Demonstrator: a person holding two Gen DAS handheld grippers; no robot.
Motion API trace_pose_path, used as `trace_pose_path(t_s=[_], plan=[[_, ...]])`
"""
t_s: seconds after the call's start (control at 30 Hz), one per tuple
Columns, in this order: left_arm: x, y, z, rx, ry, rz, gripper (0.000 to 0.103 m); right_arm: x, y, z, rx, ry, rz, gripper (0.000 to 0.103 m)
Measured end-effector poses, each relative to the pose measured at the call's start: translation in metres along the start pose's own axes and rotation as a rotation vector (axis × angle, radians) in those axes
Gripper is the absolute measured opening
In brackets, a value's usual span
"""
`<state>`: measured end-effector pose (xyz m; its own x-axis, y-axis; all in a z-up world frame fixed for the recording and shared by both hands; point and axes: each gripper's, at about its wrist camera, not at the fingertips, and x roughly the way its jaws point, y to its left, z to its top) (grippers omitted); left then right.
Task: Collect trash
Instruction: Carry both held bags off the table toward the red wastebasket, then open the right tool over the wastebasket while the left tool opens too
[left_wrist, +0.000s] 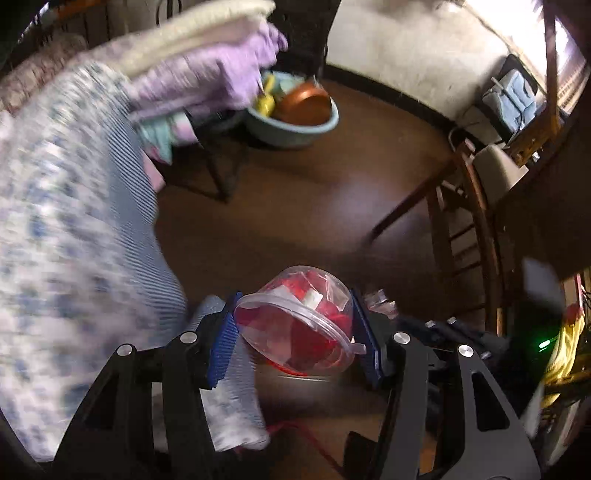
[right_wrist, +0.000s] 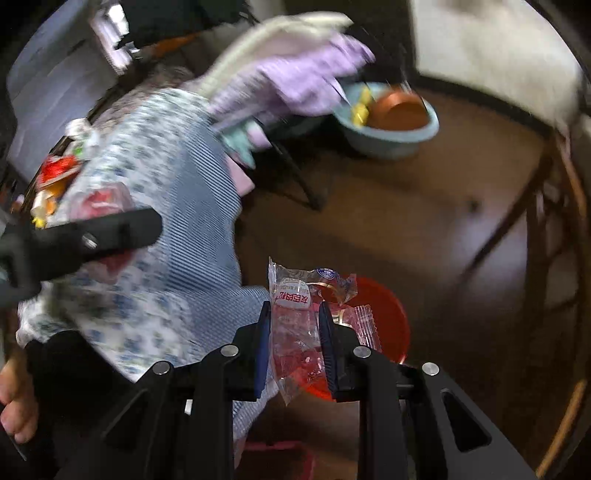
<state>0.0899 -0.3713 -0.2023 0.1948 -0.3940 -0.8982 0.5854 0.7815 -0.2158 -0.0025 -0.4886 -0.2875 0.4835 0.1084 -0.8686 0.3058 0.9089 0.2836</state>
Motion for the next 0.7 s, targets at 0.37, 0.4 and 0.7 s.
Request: trace_pose_path(t_s=[0.37,0.4,0.7], plan=[[0.103,0.002,-0.017,0.023,0.134,0.054,0.056,0.114,-0.051,-0.033,0.161,0.182,-0.026,0.025],[0.108,0.006,-0.018,0.020,0.142,0.052,0.056,0.118,-0.053,-0.034,0.164,0.181,-0.036,0.026],[0.130,0.018,-0.016,-0.016,0.174,0.050,0.056,0.150,-0.056,-0.023,0.167,0.189,-0.058,0.037]])
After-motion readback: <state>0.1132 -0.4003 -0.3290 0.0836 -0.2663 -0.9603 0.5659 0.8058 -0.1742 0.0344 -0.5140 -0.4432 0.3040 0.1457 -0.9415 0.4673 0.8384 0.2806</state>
